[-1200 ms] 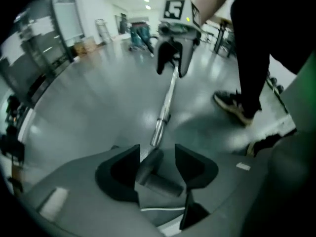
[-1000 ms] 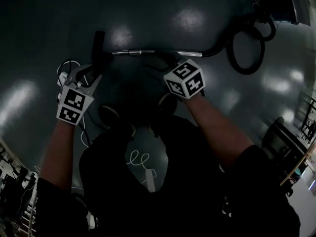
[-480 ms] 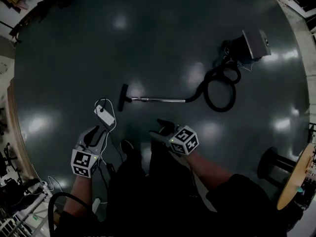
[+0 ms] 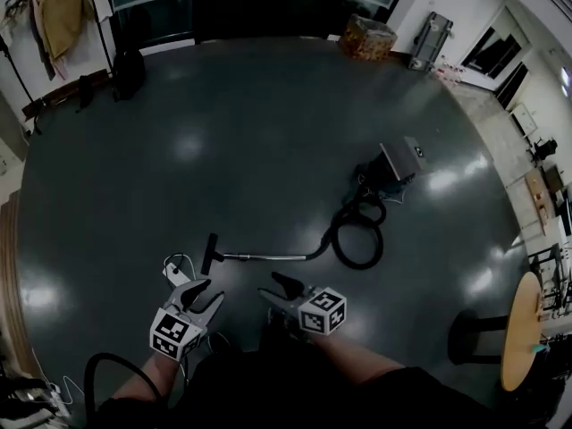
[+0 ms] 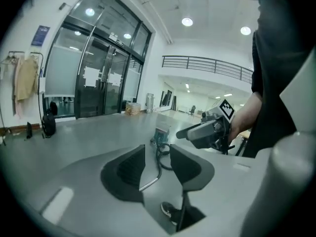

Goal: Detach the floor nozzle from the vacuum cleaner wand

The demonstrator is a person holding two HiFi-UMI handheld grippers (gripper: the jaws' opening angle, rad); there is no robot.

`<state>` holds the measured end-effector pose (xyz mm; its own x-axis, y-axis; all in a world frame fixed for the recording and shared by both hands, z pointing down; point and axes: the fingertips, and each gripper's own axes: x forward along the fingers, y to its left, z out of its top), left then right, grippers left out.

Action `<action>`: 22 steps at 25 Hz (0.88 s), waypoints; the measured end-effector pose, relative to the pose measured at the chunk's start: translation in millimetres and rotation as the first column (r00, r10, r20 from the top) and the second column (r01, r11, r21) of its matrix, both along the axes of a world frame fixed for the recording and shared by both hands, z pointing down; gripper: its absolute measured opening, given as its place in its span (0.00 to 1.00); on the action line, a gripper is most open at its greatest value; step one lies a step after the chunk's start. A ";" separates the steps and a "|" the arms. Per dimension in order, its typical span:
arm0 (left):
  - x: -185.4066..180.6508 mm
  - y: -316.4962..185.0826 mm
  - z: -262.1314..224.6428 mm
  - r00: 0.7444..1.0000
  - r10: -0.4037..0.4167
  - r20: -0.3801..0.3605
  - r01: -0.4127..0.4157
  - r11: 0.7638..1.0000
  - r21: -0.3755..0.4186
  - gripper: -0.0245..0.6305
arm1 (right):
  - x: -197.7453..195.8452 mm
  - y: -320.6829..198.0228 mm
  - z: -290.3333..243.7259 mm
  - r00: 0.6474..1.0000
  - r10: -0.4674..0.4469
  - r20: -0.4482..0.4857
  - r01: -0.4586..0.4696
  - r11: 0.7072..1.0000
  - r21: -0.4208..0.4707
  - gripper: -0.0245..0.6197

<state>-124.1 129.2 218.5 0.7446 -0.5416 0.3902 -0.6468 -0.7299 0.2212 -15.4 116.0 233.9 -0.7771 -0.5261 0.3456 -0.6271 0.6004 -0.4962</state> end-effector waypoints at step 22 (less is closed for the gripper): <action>98.0 77.6 -204.4 0.946 0.127 -0.298 -0.018 0.939 0.343 0.04 | 3.6 73.9 -201.1 0.931 -0.273 0.241 0.152 0.893 0.424 0.15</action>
<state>-26.1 206.8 14.1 0.8403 -0.5388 -0.0600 -0.5275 -0.8381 0.1392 -11.8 189.9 32.8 -0.9181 -0.3811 -0.1088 -0.3282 0.8851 -0.3301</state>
